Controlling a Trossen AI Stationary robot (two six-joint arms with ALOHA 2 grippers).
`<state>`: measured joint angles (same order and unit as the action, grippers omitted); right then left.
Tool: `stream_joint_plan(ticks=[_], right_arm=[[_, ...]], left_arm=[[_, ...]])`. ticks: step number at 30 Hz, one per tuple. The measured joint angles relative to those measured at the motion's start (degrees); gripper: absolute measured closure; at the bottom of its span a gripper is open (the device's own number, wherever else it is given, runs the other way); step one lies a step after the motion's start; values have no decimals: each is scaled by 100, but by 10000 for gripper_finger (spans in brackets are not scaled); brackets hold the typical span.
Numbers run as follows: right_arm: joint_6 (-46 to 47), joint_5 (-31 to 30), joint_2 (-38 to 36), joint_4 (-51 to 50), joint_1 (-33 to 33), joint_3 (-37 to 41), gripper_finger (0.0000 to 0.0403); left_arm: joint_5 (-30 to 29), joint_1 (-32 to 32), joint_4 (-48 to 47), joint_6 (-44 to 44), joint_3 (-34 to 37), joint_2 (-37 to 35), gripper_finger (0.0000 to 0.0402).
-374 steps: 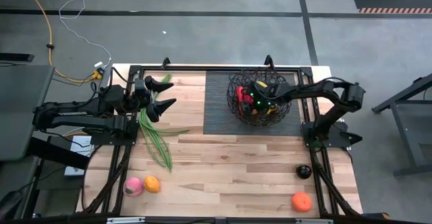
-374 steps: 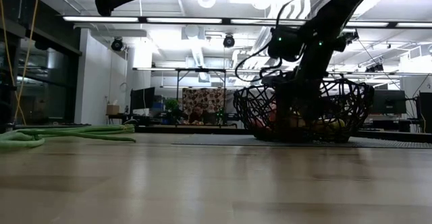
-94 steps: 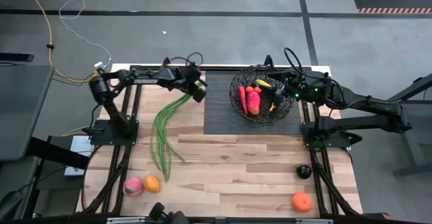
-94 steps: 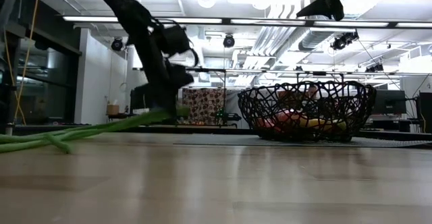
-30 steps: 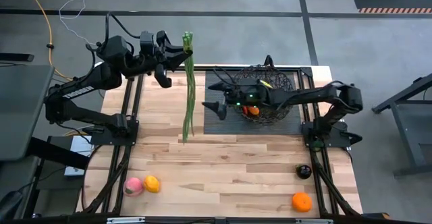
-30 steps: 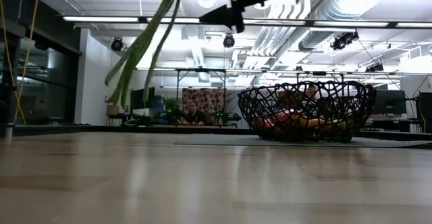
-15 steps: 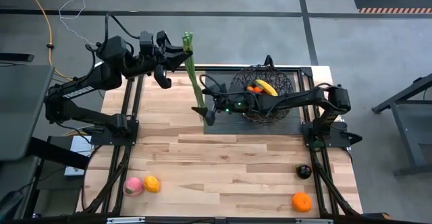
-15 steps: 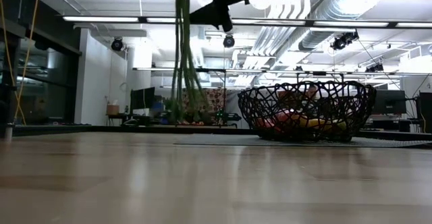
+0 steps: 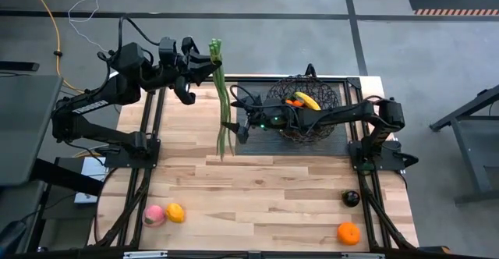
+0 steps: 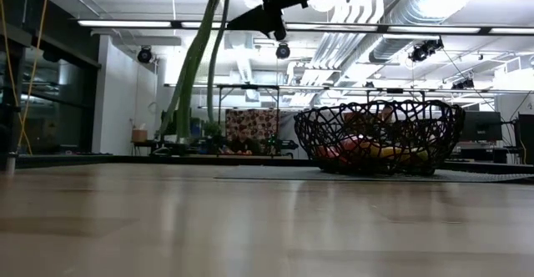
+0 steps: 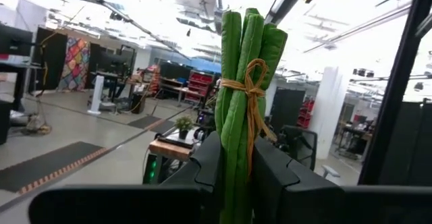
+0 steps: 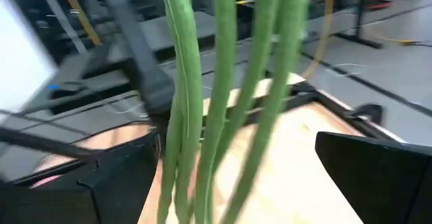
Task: Build produce basket
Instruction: Put the green beans into the black basket
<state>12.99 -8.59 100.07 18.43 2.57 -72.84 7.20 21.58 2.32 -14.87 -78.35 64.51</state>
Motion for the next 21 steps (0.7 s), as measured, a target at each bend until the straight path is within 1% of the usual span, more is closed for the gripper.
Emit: stream_joint_plan(ticks=[3, 6, 10, 15, 21], right_arm=[[-2, 265, 0, 121, -3, 2, 15], [-46, 167, 33, 348, -9, 2, 15], [2, 114, 86, 439, 2, 4, 15], [2, 310, 107, 439, -40, 4, 15], [6, 370, 107, 378, -87, 4, 15]], left_arm=[[29, 0, 105, -40, 0, 24, 364], [151, -2, 247, -276, 0, 83, 364], [330, -68, 556, -361, 0, 184, 364], [347, -108, 687, -394, 2, 255, 364], [230, -94, 891, -311, 4, 211, 364]])
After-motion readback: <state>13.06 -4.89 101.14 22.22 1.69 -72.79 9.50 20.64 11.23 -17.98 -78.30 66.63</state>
